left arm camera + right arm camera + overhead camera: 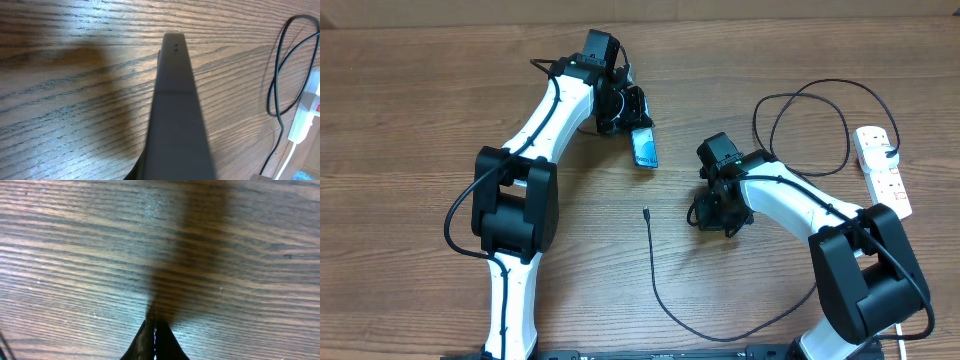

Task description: Plug charger to phone and switch on socket

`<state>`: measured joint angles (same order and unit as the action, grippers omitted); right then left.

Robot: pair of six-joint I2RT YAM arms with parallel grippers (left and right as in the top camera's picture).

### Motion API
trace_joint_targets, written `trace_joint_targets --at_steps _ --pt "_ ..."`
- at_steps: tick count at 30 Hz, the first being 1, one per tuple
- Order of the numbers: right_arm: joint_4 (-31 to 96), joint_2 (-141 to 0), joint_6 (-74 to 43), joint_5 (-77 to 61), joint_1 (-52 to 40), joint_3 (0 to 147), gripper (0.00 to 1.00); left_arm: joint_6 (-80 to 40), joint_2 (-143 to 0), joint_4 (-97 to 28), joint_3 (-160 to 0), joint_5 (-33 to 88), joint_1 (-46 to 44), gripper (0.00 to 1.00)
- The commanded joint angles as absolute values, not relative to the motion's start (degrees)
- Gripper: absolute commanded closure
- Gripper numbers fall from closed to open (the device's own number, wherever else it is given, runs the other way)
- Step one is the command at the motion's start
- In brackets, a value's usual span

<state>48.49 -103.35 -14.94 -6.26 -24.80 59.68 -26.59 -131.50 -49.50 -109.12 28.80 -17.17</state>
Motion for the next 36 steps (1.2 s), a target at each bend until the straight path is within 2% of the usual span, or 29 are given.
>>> trace_joint_targets --at_steps 1,11,18,19,21,23,25,36 --pt "48.2 -103.1 -14.3 -7.6 -25.1 60.0 0.96 -25.3 -131.1 -49.3 -109.6 28.5 -16.9 0.96" --pt "48.1 -103.1 -11.3 -11.2 -25.1 60.0 0.96 -25.3 -131.1 -49.3 -109.6 28.1 -16.9 0.96" --pt "49.2 -103.1 -9.3 -18.8 -25.1 60.9 0.94 -25.3 -131.1 -49.2 -109.6 28.0 -16.7 0.95" --pt "49.6 -103.1 -9.3 -18.9 -25.1 61.4 0.92 -25.3 -131.1 -49.2 -109.6 28.0 -16.7 0.96" --pt "49.8 -103.1 -10.5 -20.6 -25.1 62.8 0.78 -25.3 -131.1 -49.2 -109.6 28.1 -16.6 0.96" --pt "48.9 -103.1 -13.6 -22.5 -25.1 63.9 0.73 -25.3 -131.1 -49.3 -109.6 28.1 -16.6 0.96" --pt "47.5 -103.1 -16.7 -23.7 -25.3 64.4 0.63 -25.3 -131.1 -49.4 -109.6 28.1 -16.4 0.96" --pt "42.1 -103.1 -25.1 -13.5 -34.6 64.5 0.46 -25.3 -131.1 -51.8 -109.6 29.7 -13.7 0.96"
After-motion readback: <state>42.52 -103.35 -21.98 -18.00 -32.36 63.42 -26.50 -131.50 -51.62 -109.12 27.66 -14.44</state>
